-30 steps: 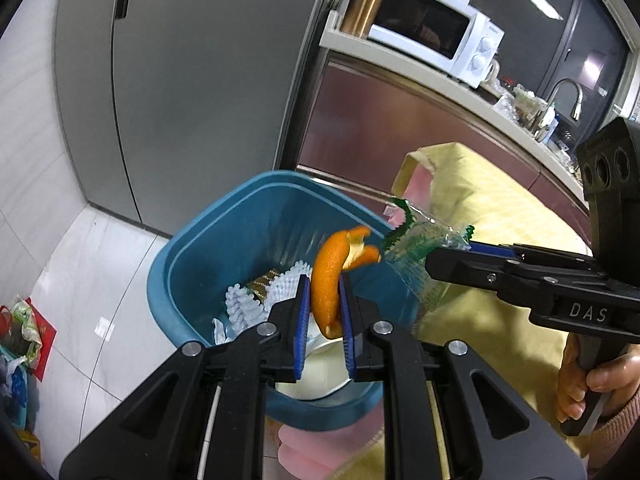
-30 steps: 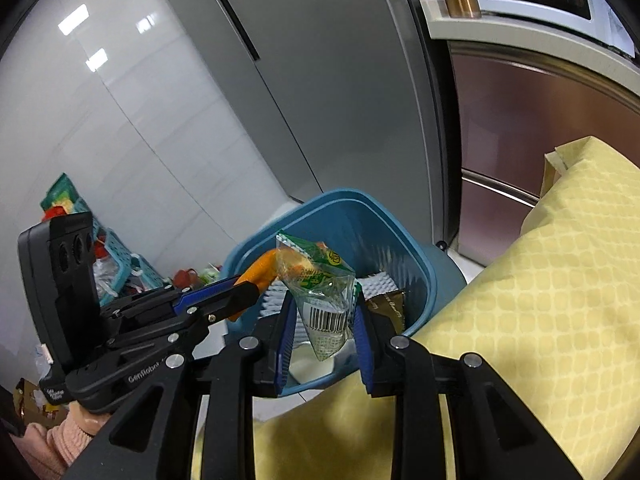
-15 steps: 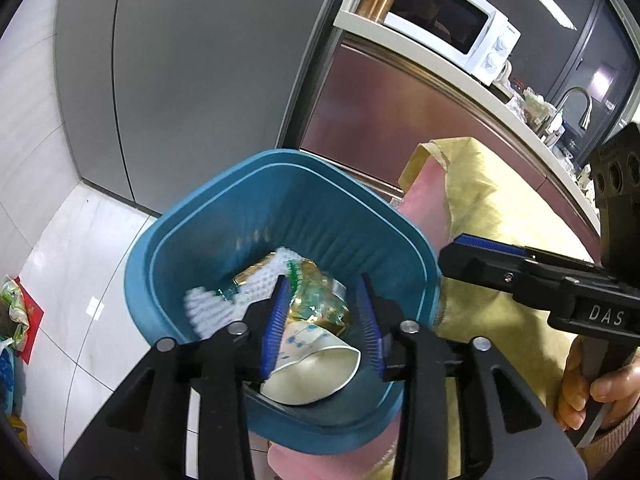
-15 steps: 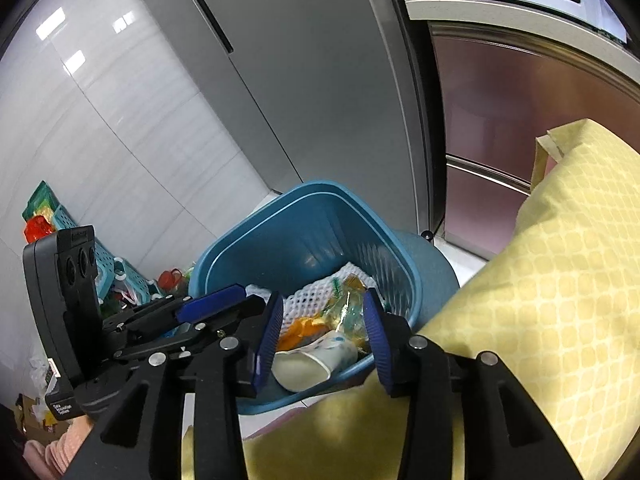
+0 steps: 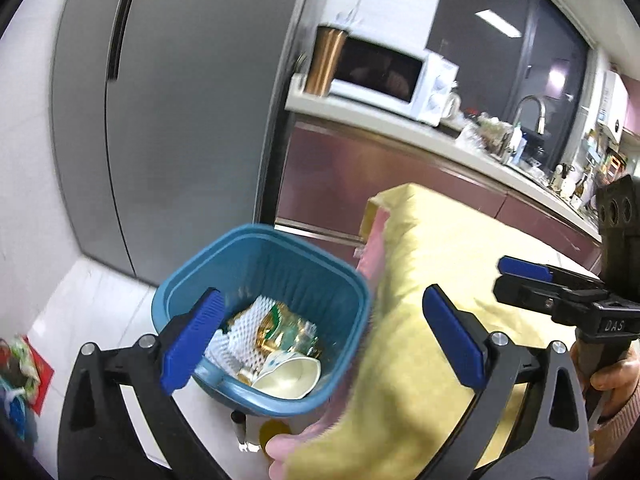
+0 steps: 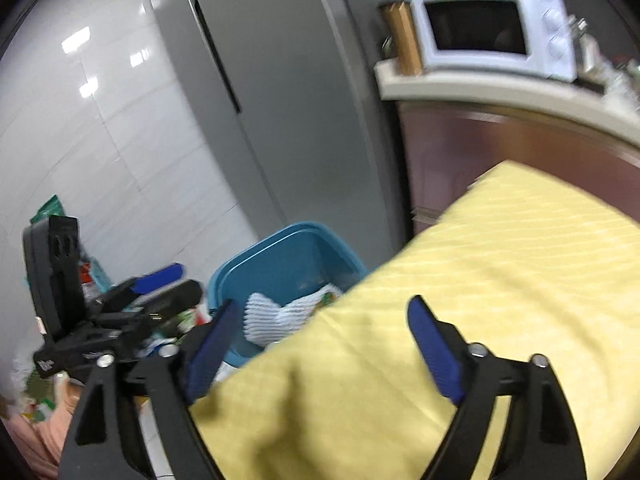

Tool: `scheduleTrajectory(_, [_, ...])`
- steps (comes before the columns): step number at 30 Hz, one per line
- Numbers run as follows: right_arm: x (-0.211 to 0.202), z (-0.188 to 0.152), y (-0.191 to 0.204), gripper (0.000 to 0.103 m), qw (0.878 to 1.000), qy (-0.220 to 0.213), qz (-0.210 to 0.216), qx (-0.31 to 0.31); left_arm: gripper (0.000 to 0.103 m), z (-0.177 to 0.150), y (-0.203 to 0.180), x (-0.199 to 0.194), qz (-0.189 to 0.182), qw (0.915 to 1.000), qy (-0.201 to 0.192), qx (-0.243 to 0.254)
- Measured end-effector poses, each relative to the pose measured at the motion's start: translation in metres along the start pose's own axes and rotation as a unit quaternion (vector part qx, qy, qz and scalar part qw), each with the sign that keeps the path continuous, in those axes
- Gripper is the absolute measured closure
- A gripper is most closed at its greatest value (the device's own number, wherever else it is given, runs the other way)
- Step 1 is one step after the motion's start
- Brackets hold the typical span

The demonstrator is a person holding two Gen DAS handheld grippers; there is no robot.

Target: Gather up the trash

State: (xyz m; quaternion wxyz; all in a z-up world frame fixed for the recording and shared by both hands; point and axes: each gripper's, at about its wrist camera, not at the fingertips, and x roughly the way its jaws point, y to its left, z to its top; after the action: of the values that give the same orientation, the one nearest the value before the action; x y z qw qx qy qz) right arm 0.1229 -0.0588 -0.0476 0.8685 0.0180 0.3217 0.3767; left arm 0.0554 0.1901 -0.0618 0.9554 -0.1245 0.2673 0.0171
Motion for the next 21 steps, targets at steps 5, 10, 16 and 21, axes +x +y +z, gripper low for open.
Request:
scheduleTrajectory(5, [-0.050,-0.025,-0.015,0.007,0.996,-0.063,-0.065,0.014,0.006,-0.005,-0.031,-0.025,0.007,0.9990,-0.032,0.029])
scheduleTrajectory(10, [-0.082,-0.048,-0.024,0.007,0.986,-0.102,-0.130,0.014,0.006,-0.012,-0.061,-0.038,0.004,0.9977,-0.048,0.047])
scheduleTrajectory(16, [-0.114,-0.077,-0.029,0.007,0.973,-0.143,-0.179,0.024,0.006,-0.023,-0.108,-0.054,-0.008,0.9933,-0.080,0.083])
scheduleTrajectory(21, [-0.139,-0.095,-0.032,0.007,0.961,-0.168,-0.217,0.027,0.006,-0.034,-0.137,-0.066,-0.020,0.9900,-0.097,0.100])
